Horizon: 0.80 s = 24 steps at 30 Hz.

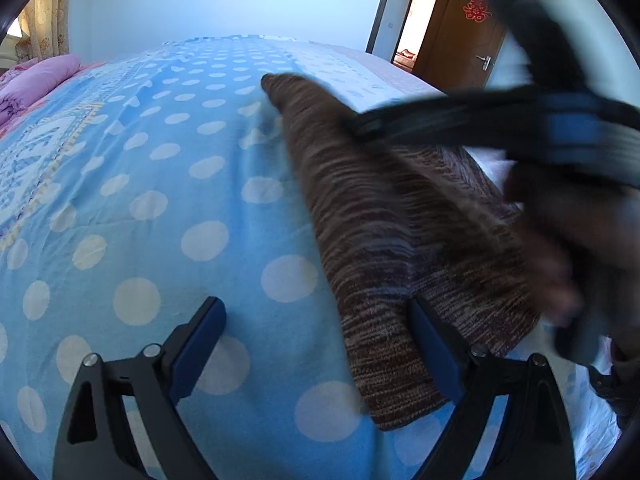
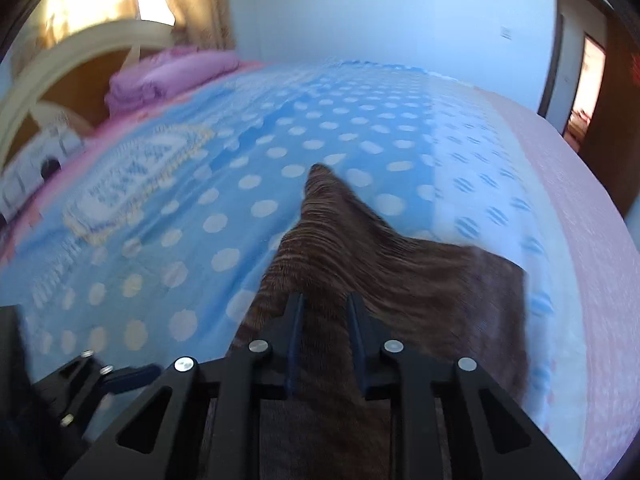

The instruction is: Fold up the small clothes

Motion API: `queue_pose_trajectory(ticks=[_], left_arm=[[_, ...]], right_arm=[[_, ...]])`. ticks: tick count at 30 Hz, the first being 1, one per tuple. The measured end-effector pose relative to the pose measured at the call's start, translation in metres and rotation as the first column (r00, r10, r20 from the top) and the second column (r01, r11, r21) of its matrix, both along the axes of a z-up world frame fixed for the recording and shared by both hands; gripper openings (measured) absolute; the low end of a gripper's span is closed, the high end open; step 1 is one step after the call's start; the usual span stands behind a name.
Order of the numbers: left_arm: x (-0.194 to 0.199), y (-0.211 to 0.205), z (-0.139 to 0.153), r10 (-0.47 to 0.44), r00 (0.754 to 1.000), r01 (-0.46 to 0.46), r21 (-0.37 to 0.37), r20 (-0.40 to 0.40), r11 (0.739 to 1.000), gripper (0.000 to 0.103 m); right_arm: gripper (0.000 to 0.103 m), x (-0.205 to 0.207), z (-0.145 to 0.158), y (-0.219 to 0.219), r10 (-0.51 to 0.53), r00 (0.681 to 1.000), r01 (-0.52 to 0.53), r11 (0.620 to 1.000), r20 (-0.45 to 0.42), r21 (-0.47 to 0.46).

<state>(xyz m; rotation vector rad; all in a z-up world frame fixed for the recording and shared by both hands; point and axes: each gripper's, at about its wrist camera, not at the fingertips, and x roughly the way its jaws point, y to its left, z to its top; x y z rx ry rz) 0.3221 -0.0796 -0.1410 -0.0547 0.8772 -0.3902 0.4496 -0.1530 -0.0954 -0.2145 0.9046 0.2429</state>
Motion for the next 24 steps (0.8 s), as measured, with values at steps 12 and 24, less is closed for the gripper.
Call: queue_pose_trajectory(ticks=[12, 24], left_arm=[[0.0, 0.031, 0.0, 0.065, 0.998, -0.066, -0.169, -0.008, 0.983, 0.096], [0.006, 0.014, -0.002, 0.041, 0.999, -0.042, -0.072, -0.013, 0.996, 0.099]], right_arm=[[0.024, -0.031, 0.013, -0.066, -0.087, 0.995, 0.074, 0.973, 0.047, 0.218], [0.023, -0.078, 0.017, -0.146, -0.195, 0.98, 0.173, 0.938, 0.043, 0.301]])
